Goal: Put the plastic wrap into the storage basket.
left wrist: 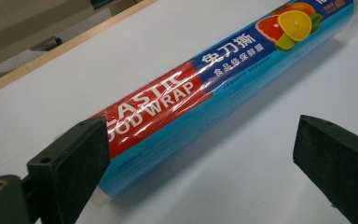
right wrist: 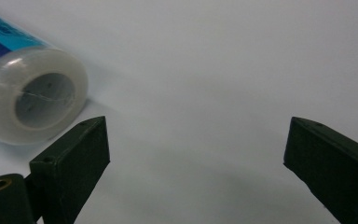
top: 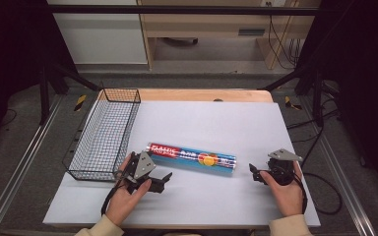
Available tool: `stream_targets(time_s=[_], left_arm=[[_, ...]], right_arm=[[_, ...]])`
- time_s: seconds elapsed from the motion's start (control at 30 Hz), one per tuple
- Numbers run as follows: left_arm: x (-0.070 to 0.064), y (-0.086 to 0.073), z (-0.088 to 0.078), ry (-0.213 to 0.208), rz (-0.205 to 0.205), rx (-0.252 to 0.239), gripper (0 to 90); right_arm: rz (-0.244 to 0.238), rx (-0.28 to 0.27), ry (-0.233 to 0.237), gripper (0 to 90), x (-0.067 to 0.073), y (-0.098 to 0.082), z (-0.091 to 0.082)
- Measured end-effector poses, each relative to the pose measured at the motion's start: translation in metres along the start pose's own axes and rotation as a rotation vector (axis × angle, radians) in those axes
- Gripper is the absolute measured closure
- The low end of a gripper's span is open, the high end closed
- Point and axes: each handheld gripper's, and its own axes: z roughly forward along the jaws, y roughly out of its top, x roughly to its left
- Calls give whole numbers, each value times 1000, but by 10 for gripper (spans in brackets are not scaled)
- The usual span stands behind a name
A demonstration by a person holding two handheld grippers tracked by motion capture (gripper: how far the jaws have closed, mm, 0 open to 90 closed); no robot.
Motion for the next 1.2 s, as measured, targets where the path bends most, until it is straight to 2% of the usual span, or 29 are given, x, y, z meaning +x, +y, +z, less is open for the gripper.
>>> stream_targets(time_s=[0.23, 0.3, 0.37, 0.43, 0.47, 0.53, 0.57, 0.6, 0.67, 0.7, 0.77, 0.87, 0.9, 0.93, 1.0, 1.03, 1.1, 1.2], left_arm=[[2, -1, 0, -10, 15, 6, 38], [2, -1, -1, -29, 19, 6, 38], [0, -1, -1, -29, 18, 11, 38], [0, -1, -1, -35, 18, 14, 38], [0, -1, -1, -33, 16, 13, 38], [0, -1, -1, -33, 12, 10, 38], [1, -1, -1, -32, 11, 10, 38], [1, -1, -1, -30, 10, 10, 38], [2, -2, -2, -30, 11, 11, 38], [2, -2, -3, -30, 9, 8, 38], [3, -1, -3, -30, 11, 8, 38], [5, -1, -4, -34, 15, 12, 38], [5, -1, -5, -34, 15, 11, 38], [6, -1, -5, -35, 13, 10, 38], [6, -1, -5, -37, 7, 4, 38], [6, -1, -5, -39, 7, 4, 38], [7, -1, -6, -41, 10, 9, 38], [8, -2, -6, -47, 5, 8, 38]], right_arm=[[-43, 6, 20, 67, 5, 2, -3], [-82, 14, 42, 68, 7, 10, -3], [-100, 21, 52, 71, 8, 13, -4], [-169, 33, 78, 78, 13, 25, -4], [-220, 43, 131, 78, 19, 38, -5], [-283, 57, 177, 81, 28, 51, -6], [-330, 62, 202, 83, 35, 61, -6], [-330, 62, 202, 83, 35, 61, -6], [-401, 72, 252, 105, 47, 75, -3], [-465, 86, 302, 93, 61, 89, 3], [-483, 90, 317, 92, 66, 93, 6], [-567, 113, 368, 75, 84, 104, 20], [-592, 130, 391, 81, 92, 108, 30], [-592, 130, 391, 81, 92, 108, 30], [-617, 157, 435, 87, 99, 109, 48], [-617, 157, 435, 87, 99, 109, 48], [-625, 191, 474, 95, 103, 106, 61], [-649, 231, 500, 112, 107, 103, 73]])
